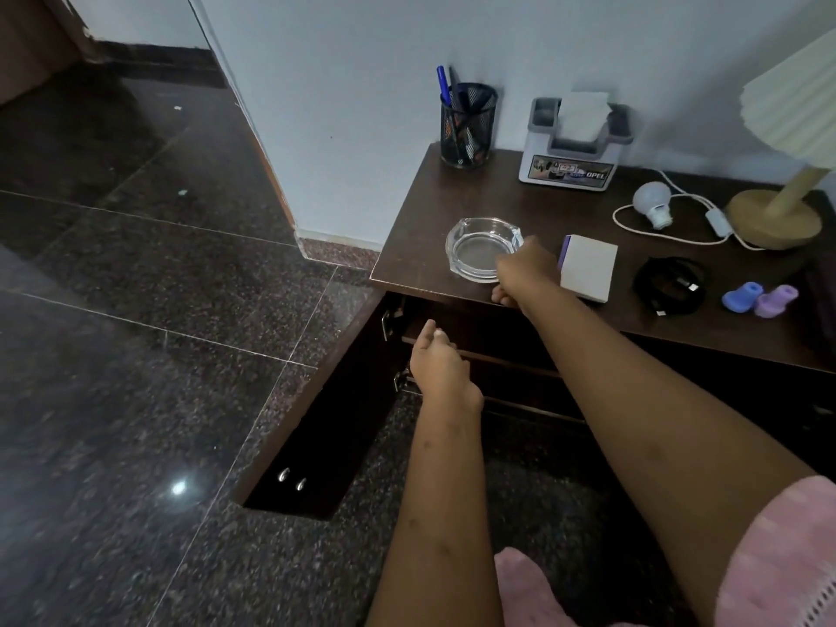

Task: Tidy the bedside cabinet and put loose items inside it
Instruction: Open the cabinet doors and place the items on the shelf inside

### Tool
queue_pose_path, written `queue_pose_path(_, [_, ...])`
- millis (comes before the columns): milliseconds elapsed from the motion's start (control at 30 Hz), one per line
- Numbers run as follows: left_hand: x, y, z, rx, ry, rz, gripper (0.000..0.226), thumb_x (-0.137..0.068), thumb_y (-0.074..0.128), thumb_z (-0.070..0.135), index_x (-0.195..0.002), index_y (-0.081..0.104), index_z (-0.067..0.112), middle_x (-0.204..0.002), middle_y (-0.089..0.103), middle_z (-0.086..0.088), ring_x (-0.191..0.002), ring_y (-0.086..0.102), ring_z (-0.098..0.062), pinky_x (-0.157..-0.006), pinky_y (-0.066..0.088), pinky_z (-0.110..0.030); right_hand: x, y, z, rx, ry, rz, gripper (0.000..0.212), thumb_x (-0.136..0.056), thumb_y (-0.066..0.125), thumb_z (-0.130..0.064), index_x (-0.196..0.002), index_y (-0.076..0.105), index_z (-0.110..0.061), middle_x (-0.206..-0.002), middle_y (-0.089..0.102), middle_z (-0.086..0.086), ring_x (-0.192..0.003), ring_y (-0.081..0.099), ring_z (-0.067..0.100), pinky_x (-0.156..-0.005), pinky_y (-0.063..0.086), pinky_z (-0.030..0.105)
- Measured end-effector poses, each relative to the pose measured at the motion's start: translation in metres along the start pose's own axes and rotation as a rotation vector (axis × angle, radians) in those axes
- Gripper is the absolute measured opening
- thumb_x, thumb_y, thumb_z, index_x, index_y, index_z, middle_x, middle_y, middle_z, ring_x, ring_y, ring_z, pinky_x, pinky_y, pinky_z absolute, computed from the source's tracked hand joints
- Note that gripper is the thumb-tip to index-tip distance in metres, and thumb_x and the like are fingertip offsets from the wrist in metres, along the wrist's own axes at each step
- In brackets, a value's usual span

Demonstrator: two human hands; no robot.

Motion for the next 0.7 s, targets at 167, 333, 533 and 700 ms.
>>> queue_pose_path(167, [0.006,0.0,0.004,0.046,0.013,-0.131,0.039,-0.099,0.041,0.033,-0.136,0.044,0.02,-0.134,0.048,-0.003,-0.124,0.047,-0.024,-0.097,0.039,-0.038,0.041,0.012,0.015,-0.024,-0.103,-0.071,0.037,-0.084,0.036,-0.01,-0.116,0.051,-0.017,-0.059,0.065,0.012,-0.049,0.067,0.025,-0.042,0.052,0.028])
queue_pose_path(333, [0.003,-0.02,0.012,0.187,0.047,-0.069,0.041,-0.096,0.041,0.046,-0.108,0.058,0.011,-0.101,0.061,-0.002,-0.09,0.061,-0.02,-0.074,0.054,-0.036,0.088,0.028,0.037,-0.056,-0.234,-0.153,0.035,-0.078,0.04,-0.011,-0.107,0.057,-0.023,-0.068,0.066,0.011,-0.052,0.066,0.03,-0.046,0.053,0.032])
queue_pose_path(533, [-0.022,-0.046,-0.01,0.125,0.044,0.086,0.045,-0.095,0.044,0.045,-0.117,0.058,0.008,-0.115,0.062,-0.011,-0.093,0.062,-0.026,-0.078,0.053,-0.039,0.1,0.061,0.073,-0.052,-0.13,-0.324,0.024,-0.079,0.041,-0.01,-0.094,0.058,-0.019,-0.057,0.064,0.012,-0.039,0.058,0.022,-0.037,0.046,0.024])
queue_pose_path(700, [-0.059,-0.045,-0.036,0.079,0.0,0.14,0.041,-0.1,0.039,0.031,-0.135,0.046,0.009,-0.127,0.056,-0.018,-0.106,0.06,-0.035,-0.09,0.05,-0.046,0.073,0.084,0.1,-0.066,-0.021,-0.374,0.023,-0.087,0.04,-0.007,-0.095,0.061,-0.015,-0.066,0.067,0.021,-0.043,0.058,0.022,-0.039,0.047,0.023])
Point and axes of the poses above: each hand's wrist, its own x-axis away from the middle knuckle, its own y-axis out of the palm, z = x × y, the point moved 5 cm from there along -x, towards the middle knuckle
